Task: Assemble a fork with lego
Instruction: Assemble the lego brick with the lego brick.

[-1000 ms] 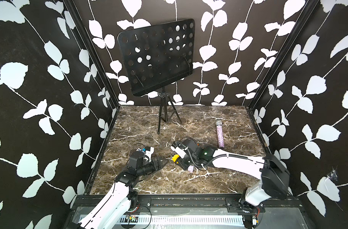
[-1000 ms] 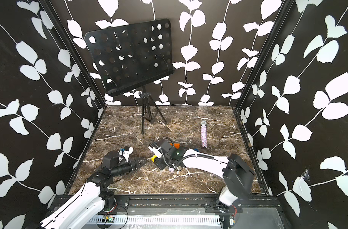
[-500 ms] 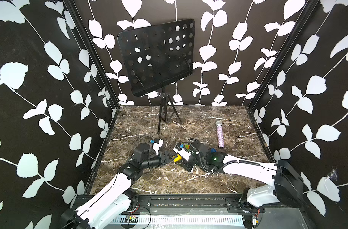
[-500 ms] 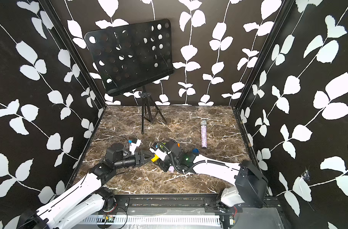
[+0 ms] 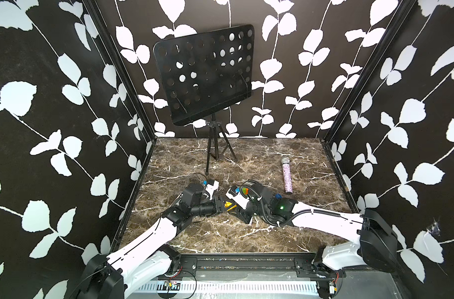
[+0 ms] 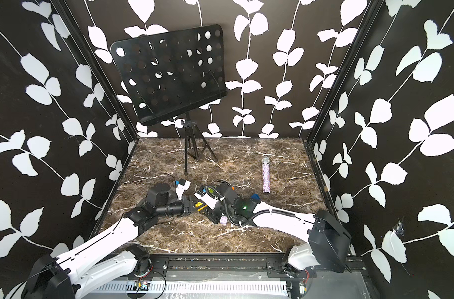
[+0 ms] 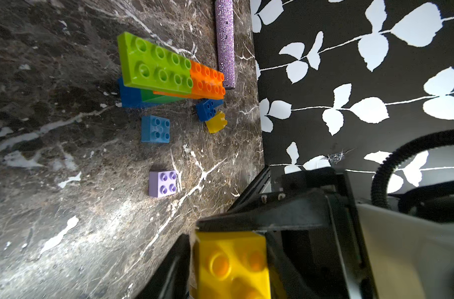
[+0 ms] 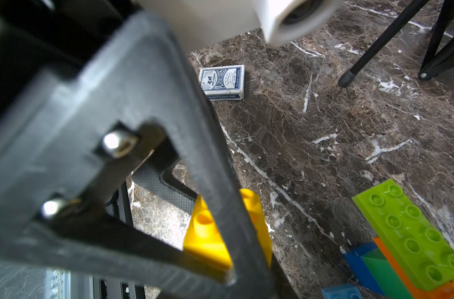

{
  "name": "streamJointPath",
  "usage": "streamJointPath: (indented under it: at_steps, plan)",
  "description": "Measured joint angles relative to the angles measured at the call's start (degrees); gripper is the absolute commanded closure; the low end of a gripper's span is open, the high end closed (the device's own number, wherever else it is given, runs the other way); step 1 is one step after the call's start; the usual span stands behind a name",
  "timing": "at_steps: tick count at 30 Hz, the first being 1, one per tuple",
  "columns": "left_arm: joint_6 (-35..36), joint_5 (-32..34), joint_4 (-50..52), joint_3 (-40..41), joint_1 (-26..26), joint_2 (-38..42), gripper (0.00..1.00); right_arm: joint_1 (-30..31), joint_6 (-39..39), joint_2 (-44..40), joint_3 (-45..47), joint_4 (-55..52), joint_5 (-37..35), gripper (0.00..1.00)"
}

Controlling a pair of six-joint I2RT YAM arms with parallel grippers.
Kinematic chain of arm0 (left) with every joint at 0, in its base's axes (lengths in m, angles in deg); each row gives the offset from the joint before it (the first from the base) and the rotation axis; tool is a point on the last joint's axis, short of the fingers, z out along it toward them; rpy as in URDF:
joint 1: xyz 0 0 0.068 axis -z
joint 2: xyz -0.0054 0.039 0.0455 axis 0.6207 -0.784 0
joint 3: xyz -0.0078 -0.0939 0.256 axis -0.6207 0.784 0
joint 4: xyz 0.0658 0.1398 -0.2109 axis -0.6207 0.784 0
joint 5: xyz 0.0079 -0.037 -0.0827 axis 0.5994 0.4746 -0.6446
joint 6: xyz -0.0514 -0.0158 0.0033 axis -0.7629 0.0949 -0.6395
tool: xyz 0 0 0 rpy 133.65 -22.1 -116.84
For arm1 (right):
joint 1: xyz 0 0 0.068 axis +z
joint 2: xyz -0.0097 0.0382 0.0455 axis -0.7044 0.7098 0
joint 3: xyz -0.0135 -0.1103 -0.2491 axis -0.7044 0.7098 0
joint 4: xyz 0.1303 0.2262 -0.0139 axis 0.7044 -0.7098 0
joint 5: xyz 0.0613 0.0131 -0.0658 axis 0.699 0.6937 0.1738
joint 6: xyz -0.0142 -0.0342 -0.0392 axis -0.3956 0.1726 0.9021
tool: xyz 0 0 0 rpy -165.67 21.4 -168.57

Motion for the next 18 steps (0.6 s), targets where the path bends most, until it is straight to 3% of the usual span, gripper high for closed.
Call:
streamJointPath:
  at_steps: [7, 12, 18]
  plan:
    - [2.2, 0.0, 1.7, -1.4, 0.0, -1.2, 0.65, -1.3, 0.2, 0.0, 0.0, -0.6, 1.5, 0.73]
    - [4.1, -0.9, 3.6, -2.8, 0.0, -1.6, 0.50, -2.1, 0.3, 0.0, 0.0, -0.7, 2.3, 0.73]
    - [6.1, -1.4, 5.3, -3.8, 0.1, -1.8, 0.51, -2.6, 0.3, 0.0, 0.0, -1.2, 1.4, 0.74]
